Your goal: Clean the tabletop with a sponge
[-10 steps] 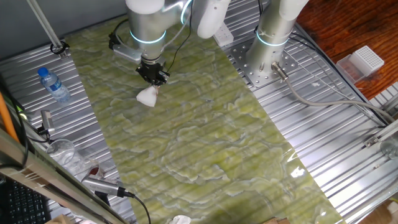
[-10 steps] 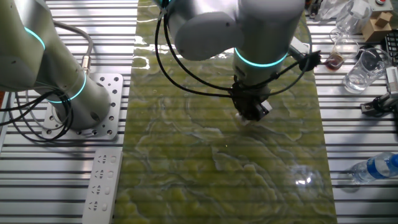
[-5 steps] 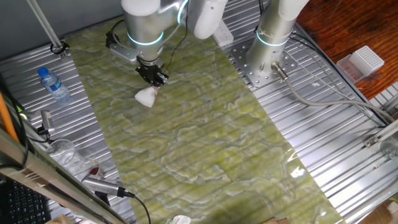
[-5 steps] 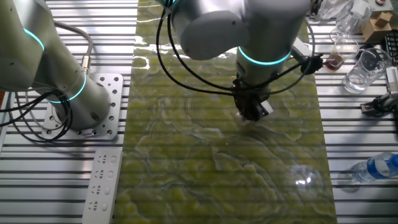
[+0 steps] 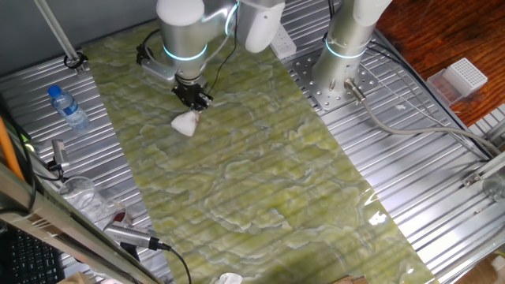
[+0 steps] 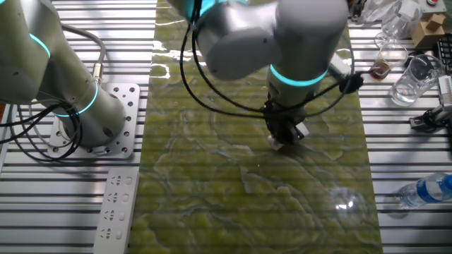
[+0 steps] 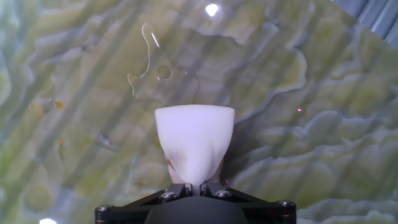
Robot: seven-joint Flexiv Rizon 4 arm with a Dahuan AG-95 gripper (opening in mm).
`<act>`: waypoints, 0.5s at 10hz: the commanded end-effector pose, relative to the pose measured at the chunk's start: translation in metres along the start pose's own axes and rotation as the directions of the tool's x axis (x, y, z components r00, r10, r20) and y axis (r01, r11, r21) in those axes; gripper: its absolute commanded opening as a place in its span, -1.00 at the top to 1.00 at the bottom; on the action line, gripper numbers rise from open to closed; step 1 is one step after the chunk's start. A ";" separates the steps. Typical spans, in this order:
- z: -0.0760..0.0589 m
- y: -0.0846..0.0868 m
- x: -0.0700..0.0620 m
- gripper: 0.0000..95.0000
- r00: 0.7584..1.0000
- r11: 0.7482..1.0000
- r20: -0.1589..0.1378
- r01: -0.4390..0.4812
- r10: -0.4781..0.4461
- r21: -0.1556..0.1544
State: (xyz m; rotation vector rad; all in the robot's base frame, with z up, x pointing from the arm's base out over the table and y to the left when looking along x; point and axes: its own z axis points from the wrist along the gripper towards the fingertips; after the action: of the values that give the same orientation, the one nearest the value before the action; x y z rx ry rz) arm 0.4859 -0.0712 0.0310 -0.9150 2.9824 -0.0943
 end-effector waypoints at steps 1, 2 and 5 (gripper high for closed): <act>0.003 -0.001 0.000 1.00 1.000 1.000 0.001 0.016 -0.016 -0.005; 0.009 -0.003 -0.001 1.00 0.997 0.997 -0.007 0.071 -0.071 -0.015; 0.021 -0.006 -0.002 1.00 0.996 0.996 -0.007 0.090 -0.090 -0.027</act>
State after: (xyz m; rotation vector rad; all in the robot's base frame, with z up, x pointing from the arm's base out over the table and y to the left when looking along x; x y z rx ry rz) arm 0.4923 -0.0763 0.0120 -1.0529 2.9547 -0.0590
